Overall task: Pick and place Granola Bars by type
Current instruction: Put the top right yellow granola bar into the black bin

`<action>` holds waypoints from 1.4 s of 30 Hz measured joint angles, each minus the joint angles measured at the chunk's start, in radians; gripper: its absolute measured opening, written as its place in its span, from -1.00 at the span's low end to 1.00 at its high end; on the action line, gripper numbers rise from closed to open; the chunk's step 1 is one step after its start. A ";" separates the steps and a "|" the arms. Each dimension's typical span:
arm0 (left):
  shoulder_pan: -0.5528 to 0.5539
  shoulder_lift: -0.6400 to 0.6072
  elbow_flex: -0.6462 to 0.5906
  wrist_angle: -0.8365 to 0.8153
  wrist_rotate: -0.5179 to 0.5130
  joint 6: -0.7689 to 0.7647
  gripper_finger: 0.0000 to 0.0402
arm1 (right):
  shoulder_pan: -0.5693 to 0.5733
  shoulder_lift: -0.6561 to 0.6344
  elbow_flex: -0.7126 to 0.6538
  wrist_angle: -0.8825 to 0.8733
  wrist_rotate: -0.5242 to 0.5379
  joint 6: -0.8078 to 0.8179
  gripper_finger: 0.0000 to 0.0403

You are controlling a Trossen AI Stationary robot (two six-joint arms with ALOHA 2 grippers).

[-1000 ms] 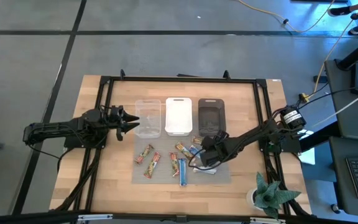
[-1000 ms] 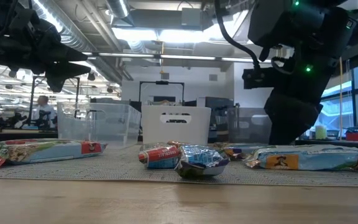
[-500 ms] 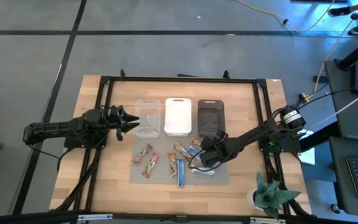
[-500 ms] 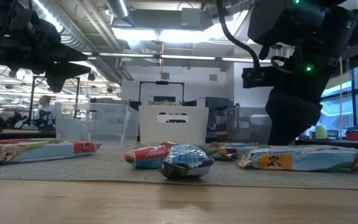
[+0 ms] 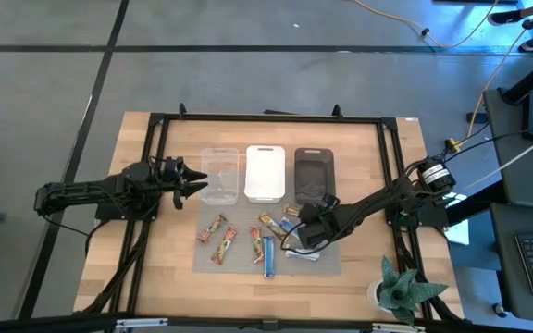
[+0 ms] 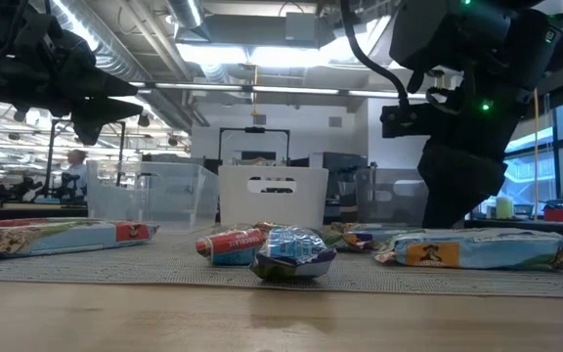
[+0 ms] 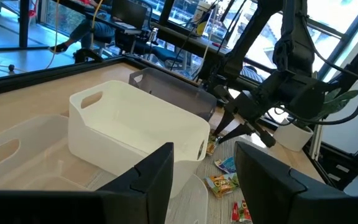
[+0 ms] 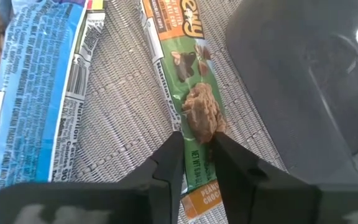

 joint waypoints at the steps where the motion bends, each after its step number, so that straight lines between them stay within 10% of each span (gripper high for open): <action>1: 0.000 0.000 0.000 0.000 0.000 0.000 -0.19 | 0.000 0.000 0.000 0.000 0.000 0.000 -0.58; 42: 0.000 0.000 0.000 0.000 0.000 0.000 -0.19 | 0.035 0.004 0.188 -0.056 -0.002 -0.141 -0.73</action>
